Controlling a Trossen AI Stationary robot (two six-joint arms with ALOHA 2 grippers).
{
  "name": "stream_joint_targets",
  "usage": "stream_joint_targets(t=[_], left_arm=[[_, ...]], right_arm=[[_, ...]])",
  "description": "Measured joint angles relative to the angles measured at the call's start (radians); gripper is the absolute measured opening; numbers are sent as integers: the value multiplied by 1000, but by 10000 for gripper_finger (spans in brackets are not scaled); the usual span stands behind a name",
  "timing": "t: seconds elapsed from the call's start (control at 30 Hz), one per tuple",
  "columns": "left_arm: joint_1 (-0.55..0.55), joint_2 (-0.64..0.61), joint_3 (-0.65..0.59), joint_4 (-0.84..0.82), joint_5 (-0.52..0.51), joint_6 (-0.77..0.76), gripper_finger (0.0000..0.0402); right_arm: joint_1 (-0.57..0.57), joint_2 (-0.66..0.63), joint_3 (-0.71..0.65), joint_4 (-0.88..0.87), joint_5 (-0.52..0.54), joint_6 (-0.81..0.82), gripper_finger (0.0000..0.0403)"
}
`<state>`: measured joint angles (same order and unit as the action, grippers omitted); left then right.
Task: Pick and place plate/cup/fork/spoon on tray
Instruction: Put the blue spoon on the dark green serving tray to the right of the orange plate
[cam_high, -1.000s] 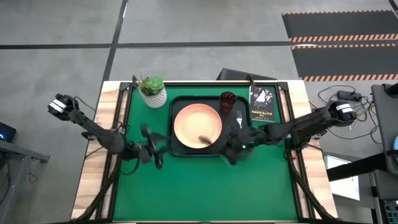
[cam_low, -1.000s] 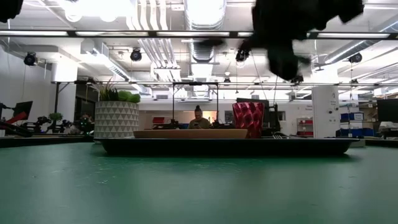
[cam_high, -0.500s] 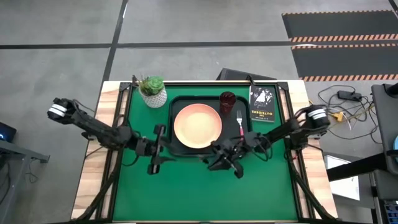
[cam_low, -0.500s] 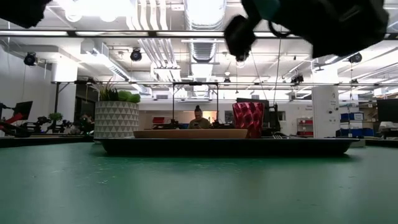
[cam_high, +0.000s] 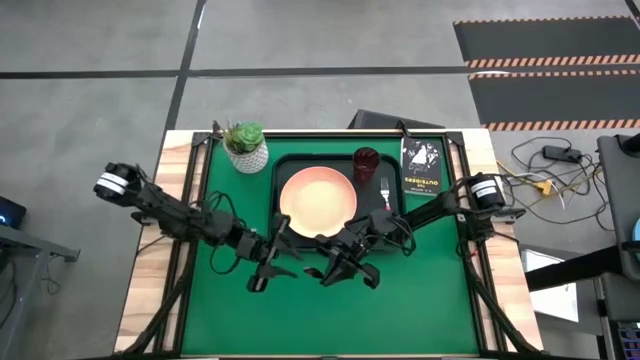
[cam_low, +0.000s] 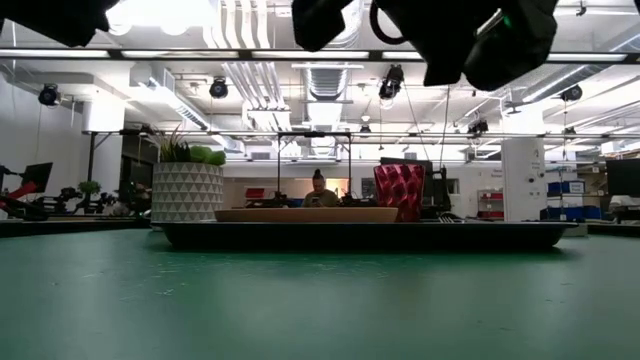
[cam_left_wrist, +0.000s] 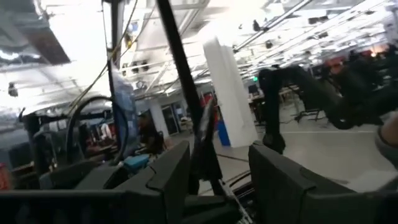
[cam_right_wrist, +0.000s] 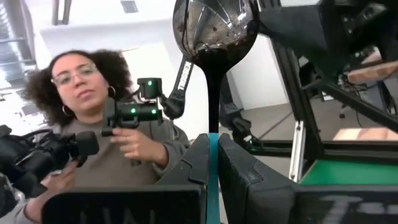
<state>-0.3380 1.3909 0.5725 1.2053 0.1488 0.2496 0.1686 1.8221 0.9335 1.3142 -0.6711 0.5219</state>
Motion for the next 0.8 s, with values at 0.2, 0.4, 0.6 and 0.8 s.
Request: stream_joint_targets(t=[0.2, 0.4, 0.6, 0.8], left_arm=[[5, 54, 42, -6, -82, -35, 146], [5, 86, 67, -5, -46, -27, 146], [4, 122, 99, -2, -28, 39, 134], [7, 122, 96, -2, -64, 53, 19]], right_arm=[[-12, 0, 39, -50, -20, -7, 9], [-20, 0, 53, -97, -19, -22, 9], [-37, 0, 48, -106, -21, -25, 9], [-43, 0, 42, -105, -18, -21, 9]])
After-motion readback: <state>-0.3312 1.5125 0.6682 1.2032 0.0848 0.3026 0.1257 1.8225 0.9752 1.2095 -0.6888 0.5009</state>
